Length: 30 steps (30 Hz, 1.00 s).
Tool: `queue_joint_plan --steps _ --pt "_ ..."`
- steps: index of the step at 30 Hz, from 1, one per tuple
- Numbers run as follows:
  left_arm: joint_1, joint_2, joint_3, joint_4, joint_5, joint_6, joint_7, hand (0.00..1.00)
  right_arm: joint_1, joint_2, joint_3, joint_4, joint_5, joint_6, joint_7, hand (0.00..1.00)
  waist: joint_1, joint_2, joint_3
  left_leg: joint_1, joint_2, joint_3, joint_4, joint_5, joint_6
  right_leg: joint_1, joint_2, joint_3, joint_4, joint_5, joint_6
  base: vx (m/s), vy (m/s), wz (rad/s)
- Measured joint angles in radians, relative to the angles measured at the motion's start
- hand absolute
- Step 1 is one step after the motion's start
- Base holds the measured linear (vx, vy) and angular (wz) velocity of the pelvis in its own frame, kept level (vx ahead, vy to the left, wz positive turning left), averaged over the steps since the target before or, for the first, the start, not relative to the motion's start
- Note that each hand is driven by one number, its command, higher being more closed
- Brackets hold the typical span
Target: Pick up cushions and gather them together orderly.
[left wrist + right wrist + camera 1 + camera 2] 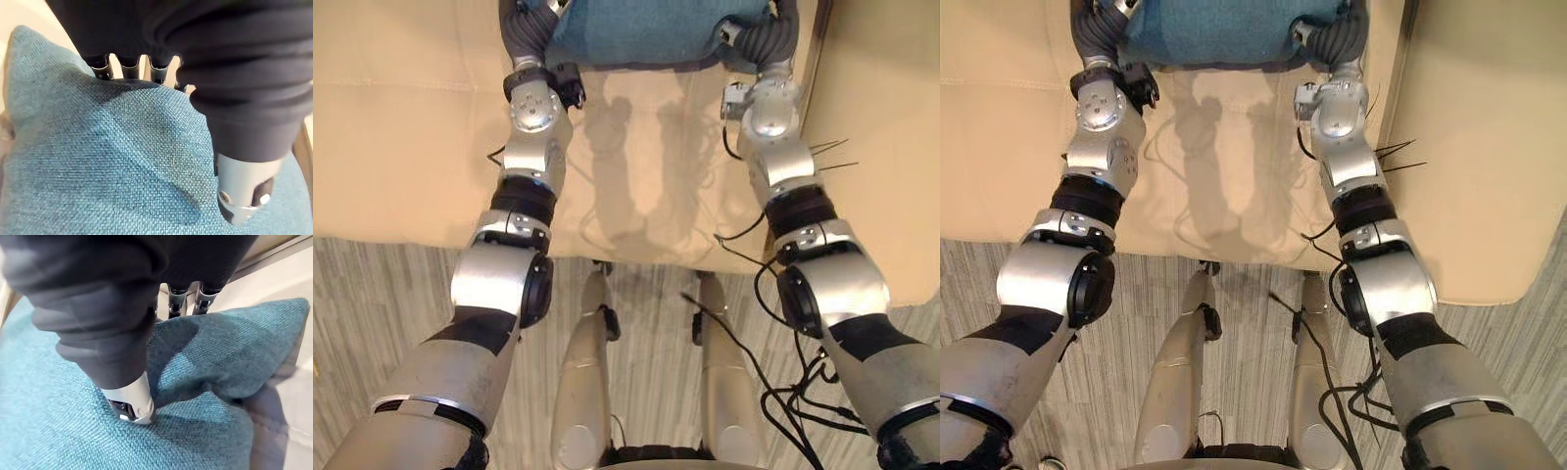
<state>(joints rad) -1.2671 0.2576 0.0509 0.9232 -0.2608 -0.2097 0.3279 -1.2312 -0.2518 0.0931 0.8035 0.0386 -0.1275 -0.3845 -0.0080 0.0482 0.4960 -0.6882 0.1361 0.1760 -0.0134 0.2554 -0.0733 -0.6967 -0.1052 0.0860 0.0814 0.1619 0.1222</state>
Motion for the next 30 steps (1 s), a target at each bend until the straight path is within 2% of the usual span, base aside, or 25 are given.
queue_joint_plan --steps 4,7,9,10,12,13,15,17,18,20,23,26,30 --pt "0.07 0.046 -0.001 -0.051 -0.001 0.004 -0.009 0.0 0.079 -0.008 0.027 -0.086 0.0 -0.009 0.026 0.0 0.009 0.0 0.0 0.004 0.011 0.008 0.014 -0.004 -0.005 -0.013 0.018 0.007 0.038 -0.013 -0.001 -0.08 -0.015 -0.1" --pt "0.191 0.093 -0.004 -0.224 -0.001 0.0 -0.02 0.0 0.239 -0.037 0.033 -0.303 0.005 -0.029 0.062 0.0 0.025 0.0 0.0 0.049 0.022 0.021 0.015 -0.002 -0.002 0.021 0.024 0.015 0.047 -0.017 -0.004 -0.06 -0.028 -0.12" --pt "0.355 0.133 -0.005 -0.392 -0.001 -0.03 -0.022 0.0 0.43 -0.059 0.022 -0.508 0.011 -0.059 0.087 0.0 0.023 -0.002 -0.001 0.122 0.027 0.018 0.027 -0.017 -0.009 0.094 0.024 0.009 0.06 -0.037 -0.01 -0.02 -0.043 0.03" --pt "0.407 0.137 -0.005 -0.432 -0.001 -0.041 -0.023 0.0 0.486 -0.063 0.018 -0.553 0.011 -0.07 0.095 0.0 0.024 -0.003 -0.002 0.143 0.028 0.018 0.035 -0.027 -0.008 0.118 0.024 0.007 0.062 -0.045 -0.01 0.01 -0.067 0.07" --pt "0.578 0.136 -0.005 -0.521 -0.001 -0.068 -0.039 0.0 0.665 -0.068 0.008 -0.645 0.013 -0.103 0.125 0.0 0.026 -0.007 -0.05 0.17 0.034 0.015 0.081 -0.068 -0.011 0.156 0.031 0.002 0.085 -0.072 -0.015 0.03 -0.071 0.04" --pt "0.703 0.127 -0.004 -0.564 -0.001 -0.074 -0.058 0.0 0.79 -0.065 0.0 -0.679 0.021 -0.117 0.157 0.0 0.027 -0.009 -0.098 0.179 0.037 0.015 0.105 -0.097 -0.018 0.173 0.031 0.001 0.094 -0.09 -0.016 0.06 -0.08 0.01" --pt "0.877 0.095 -0.005 -0.595 -0.001 -0.082 -0.087 0.0 0.964 -0.053 -0.014 -0.693 0.032 -0.128 0.2 0.0 0.033 -0.01 -0.139 0.226 0.039 0.015 0.128 -0.128 -0.019 0.23 0.031 -0.001 0.094 -0.111 -0.015 0.07 -0.056 0.01" --pt "1.1 0.038 -0.01 -0.598 0.0 -0.08 -0.153 0.0 1.198 -0.02 -0.047 -0.689 0.031 -0.13 0.269 0.0 0.042 -0.016 -0.194 0.288 0.039 0.016 0.138 -0.162 -0.021 0.296 0.029 -0.002 0.09 -0.138 -0.021 0.08 -0.028 0.01" --pt "1.15 0.026 -0.012 -0.597 0.0 -0.079 -0.169 0.0 1.25 -0.012 -0.053 -0.683 0.031 -0.13 0.285 0.0 0.043 -0.019 -0.206 0.301 0.039 0.016 0.138 -0.167 -0.02 0.31 0.028 -0.002 0.089 -0.145 -0.02 0.1 -0.029 -0.01" --pt "1.3 -0.015 -0.016 -0.515 0.022 -0.077 -0.237 0.0 1.379 0.021 -0.075 -0.553 0.028 -0.13 0.346 0.0 0.04 -0.036 -0.26 0.353 0.038 0.016 0.136 -0.181 -0.025 0.363 0.028 -0.005 0.083 -0.16 -0.02 0.09 -0.023 0.01" --pt "1.401 -0.056 -0.016 -0.318 0.067 -0.051 -0.3 0.0 1.437 0.049 -0.105 -0.328 -0.02 -0.117 0.389 0.0 0.023 -0.051 -0.315 0.43 0.035 0.017 0.121 -0.195 -0.032 0.443 0.024 -0.009 0.054 -0.172 -0.017 0.08 -0.009 0.01" --pt "1.44 -0.081 -0.006 -0.173 0.137 -0.019 -0.334 0.0 1.476 0.051 -0.128 -0.192 -0.083 -0.096 0.404 0.0 0.021 -0.055 -0.355 0.5 0.027 0.02 0.08 -0.196 -0.033 0.504 0.019 -0.01 0.031 -0.173 -0.017 0.04 0.001 0.0" --pt "1.491 -0.092 0.003 -0.143 0.204 -0.011 -0.363 0.0 1.526 0.051 -0.156 -0.118 -0.121 -0.081 0.411 0.0 0.021 -0.058 -0.395 0.587 0.018 0.024 0.044 -0.194 -0.034 0.574 0.013 -0.014 0.018 -0.185 -0.019 0.01 0.001 0.01"
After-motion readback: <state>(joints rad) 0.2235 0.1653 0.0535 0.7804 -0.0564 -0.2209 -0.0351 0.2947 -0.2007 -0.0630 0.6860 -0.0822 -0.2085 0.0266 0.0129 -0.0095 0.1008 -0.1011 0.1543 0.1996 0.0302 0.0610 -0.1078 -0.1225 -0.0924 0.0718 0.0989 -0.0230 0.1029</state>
